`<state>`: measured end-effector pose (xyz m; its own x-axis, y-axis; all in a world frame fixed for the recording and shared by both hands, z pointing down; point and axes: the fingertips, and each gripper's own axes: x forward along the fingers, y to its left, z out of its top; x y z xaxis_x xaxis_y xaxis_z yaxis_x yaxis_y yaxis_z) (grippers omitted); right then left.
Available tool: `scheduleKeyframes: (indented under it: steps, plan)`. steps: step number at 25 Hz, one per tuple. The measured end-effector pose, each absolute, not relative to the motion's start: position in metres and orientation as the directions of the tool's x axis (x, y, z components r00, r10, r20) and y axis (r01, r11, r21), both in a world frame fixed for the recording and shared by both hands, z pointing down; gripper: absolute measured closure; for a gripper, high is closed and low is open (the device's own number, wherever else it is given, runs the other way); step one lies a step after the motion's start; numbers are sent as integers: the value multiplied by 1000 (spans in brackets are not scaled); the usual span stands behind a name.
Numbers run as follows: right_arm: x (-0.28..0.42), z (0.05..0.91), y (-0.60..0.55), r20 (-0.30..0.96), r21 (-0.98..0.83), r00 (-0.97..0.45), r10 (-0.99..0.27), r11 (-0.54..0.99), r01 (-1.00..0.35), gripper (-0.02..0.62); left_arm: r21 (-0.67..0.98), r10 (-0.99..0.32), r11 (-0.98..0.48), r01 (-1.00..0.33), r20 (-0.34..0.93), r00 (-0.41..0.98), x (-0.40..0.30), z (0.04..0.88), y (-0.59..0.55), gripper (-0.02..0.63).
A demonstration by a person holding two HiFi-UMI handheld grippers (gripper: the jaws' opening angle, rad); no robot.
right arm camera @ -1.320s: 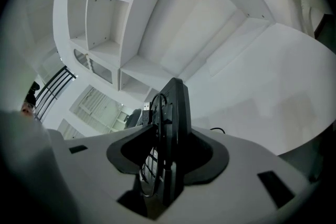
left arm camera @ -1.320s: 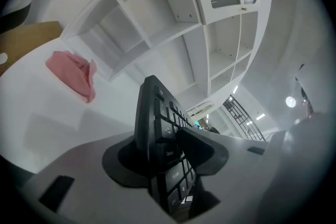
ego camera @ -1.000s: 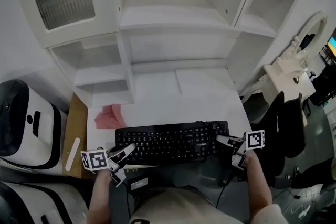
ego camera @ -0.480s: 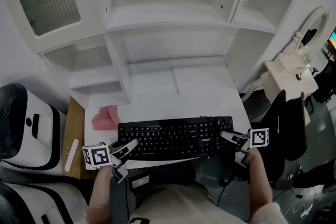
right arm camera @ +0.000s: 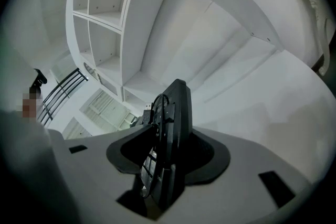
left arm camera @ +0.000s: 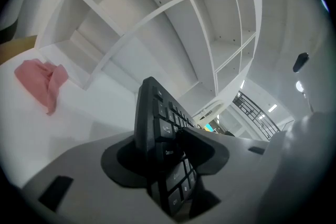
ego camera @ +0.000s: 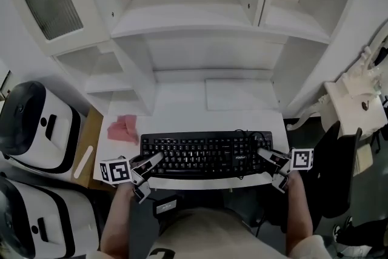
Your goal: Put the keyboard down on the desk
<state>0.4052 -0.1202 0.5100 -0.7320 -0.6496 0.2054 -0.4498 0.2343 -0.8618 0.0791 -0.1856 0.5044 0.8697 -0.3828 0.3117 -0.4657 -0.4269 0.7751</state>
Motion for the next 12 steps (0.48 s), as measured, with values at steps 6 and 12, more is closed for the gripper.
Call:
scheduleKeyframes:
  steps: [6,12]
  plan:
    - [435,513,-135,183,-863,-757,-627,266,-429,405,765,-442,-386,-516,337,831,105,504,-180,395]
    - [450,514,-149,163,-862,-764,-624,286,-418,405,758,-473,-355,-547,359,805,117,504,-185,388]
